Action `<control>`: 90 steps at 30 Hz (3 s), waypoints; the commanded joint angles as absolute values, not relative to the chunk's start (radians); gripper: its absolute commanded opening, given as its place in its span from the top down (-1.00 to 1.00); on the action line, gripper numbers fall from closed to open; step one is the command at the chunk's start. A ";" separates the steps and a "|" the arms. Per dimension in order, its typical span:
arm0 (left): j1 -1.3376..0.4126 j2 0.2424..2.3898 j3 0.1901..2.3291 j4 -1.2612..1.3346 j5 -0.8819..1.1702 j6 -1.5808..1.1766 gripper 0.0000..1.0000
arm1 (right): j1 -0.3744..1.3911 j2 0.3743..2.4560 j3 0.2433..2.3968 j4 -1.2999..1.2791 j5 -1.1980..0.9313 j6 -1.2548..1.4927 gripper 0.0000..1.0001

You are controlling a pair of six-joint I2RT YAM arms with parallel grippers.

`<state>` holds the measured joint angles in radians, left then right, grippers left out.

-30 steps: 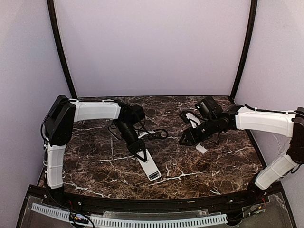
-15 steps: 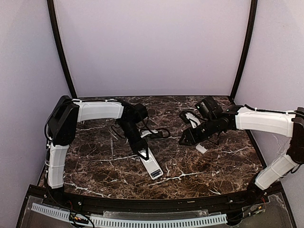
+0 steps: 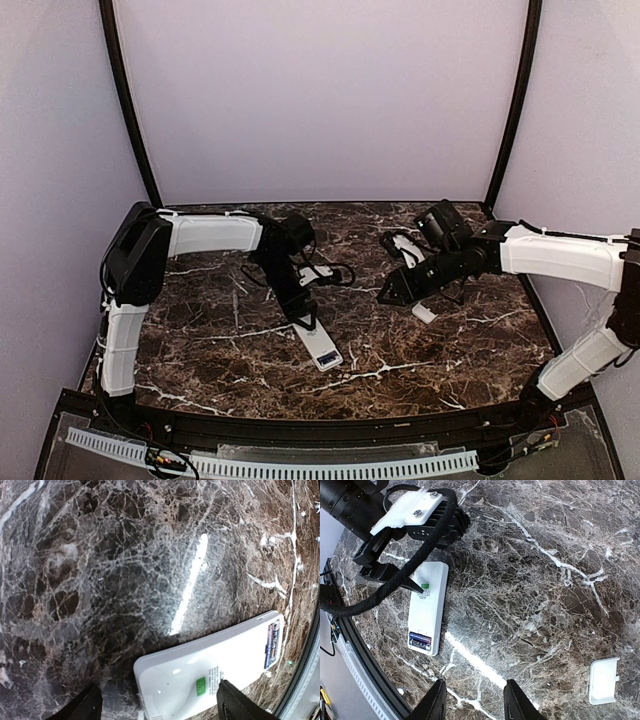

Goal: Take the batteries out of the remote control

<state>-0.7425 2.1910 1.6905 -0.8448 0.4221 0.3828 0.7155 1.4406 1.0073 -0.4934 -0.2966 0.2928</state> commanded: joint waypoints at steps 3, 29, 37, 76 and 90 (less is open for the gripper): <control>-0.741 2.156 1.708 -0.811 0.351 0.350 -0.62 | 0.723 1.422 0.996 -0.480 -0.317 0.305 0.22; -0.703 1.403 0.959 -0.374 -0.378 -0.466 -0.74 | 0.737 1.451 1.026 -0.437 -0.375 0.316 0.16; -0.661 1.408 0.900 -0.479 -0.259 -0.666 -0.35 | 0.748 1.463 1.045 -0.443 -0.376 0.330 0.16; -0.595 1.710 0.906 -0.364 -0.107 -0.644 0.54 | 0.760 1.504 1.050 -0.446 -0.373 0.334 0.16; -0.607 1.710 0.919 -0.319 -0.085 -0.552 0.99 | 0.760 1.534 1.073 -0.440 -0.371 0.333 0.18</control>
